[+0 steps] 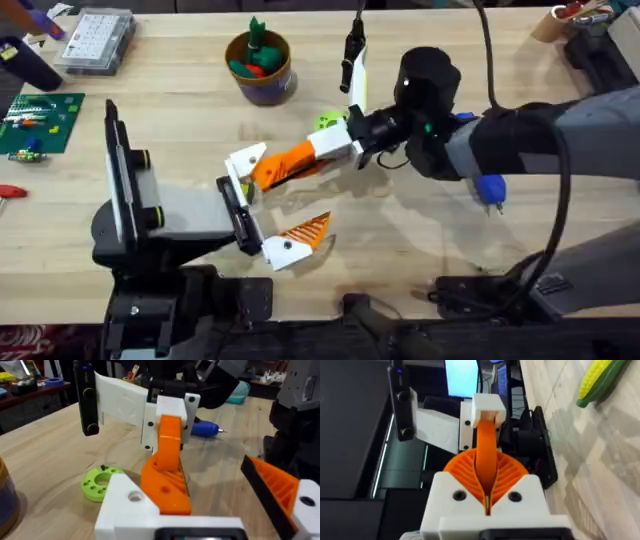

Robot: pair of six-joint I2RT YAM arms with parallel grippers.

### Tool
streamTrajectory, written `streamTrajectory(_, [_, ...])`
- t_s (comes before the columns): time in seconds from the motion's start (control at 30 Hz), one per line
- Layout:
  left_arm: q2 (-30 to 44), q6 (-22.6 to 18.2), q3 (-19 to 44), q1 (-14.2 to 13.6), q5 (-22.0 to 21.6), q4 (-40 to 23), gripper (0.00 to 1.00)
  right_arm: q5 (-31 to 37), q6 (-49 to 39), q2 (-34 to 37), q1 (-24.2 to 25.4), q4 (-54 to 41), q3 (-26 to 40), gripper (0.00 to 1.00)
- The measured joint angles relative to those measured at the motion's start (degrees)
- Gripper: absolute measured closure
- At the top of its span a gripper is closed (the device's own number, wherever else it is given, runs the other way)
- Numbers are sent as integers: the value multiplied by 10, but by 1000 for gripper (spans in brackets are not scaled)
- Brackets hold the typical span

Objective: Pick up the gripper from the table and insert it into the empty holder that is missing its gripper. Then pick up a screw, insert it into the mounting hole, and use the screwdriver to tighten it. Finally, clean up the table by picking up the vegetable and placing it into the bucket.

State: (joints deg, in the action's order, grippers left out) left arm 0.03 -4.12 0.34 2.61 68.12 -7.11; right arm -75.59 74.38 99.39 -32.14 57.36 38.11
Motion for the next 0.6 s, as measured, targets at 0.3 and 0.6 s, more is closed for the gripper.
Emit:
streamTrajectory(0.3, [0, 0, 0, 0, -3, 0, 14, 14, 0, 0, -1, 0, 0, 984])
streamTrajectory(0.6, [0, 1, 0, 1, -6, 0, 15, 38, 9, 0, -11, 1, 0, 984])
